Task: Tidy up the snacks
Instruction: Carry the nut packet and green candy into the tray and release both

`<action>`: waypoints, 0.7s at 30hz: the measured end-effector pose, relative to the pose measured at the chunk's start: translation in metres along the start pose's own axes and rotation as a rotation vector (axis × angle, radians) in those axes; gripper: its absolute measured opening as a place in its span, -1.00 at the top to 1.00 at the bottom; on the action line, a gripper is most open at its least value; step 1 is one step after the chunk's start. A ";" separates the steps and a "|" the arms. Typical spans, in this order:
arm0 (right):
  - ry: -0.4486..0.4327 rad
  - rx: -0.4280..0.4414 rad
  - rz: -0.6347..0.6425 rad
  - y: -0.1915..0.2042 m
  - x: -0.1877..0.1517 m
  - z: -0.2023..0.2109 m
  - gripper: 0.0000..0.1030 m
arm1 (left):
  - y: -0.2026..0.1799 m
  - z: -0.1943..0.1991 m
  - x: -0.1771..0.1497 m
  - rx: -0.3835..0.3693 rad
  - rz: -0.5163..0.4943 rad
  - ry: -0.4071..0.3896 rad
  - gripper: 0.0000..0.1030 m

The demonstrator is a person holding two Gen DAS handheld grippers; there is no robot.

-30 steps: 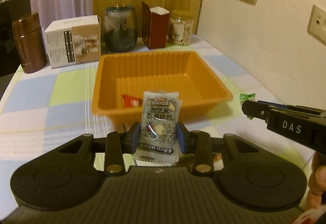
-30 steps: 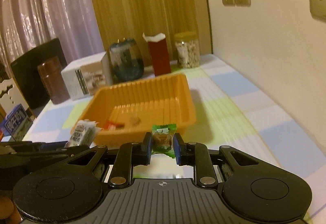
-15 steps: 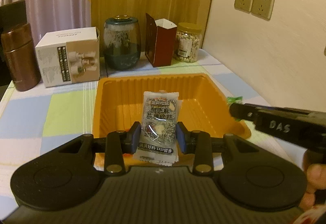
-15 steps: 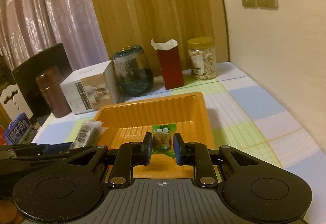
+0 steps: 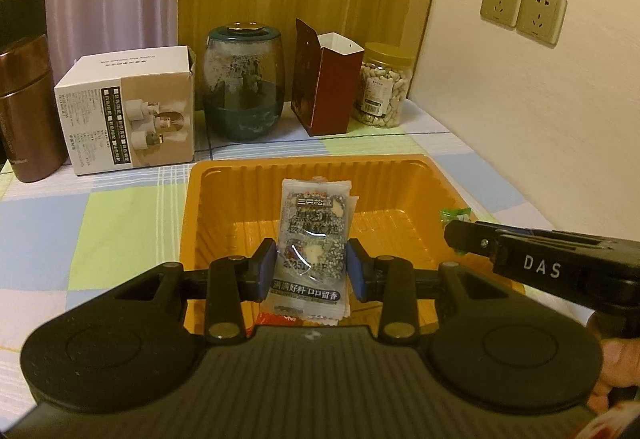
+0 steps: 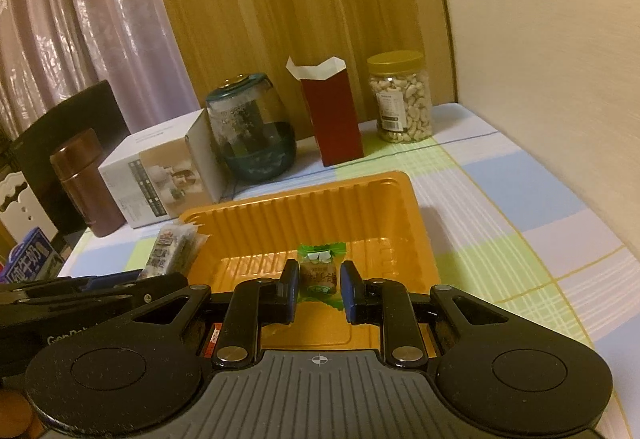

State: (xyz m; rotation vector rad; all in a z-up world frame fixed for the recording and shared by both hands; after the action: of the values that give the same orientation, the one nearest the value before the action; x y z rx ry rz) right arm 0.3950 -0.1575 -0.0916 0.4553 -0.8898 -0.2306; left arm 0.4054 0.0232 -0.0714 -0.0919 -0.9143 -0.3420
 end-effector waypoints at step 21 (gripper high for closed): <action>0.010 0.041 -0.047 -0.004 0.002 -0.001 0.56 | 0.015 0.005 -0.005 0.052 0.018 0.007 -0.24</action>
State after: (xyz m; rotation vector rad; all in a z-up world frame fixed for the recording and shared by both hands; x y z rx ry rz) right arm 0.3973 -0.1614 -0.0923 0.5159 -0.8762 -0.2533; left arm 0.4038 0.0401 -0.0718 -0.0516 -0.9148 -0.3015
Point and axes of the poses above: each gripper's, at about its wrist camera, not at the fingertips, and z roughly against the way its jaws point, y to its left, x to its top, the point moved 3 cm from there along -z, roughly the way its jaws point, and after that the axes turned 13 degrees about -z, right-handed, at the moved point
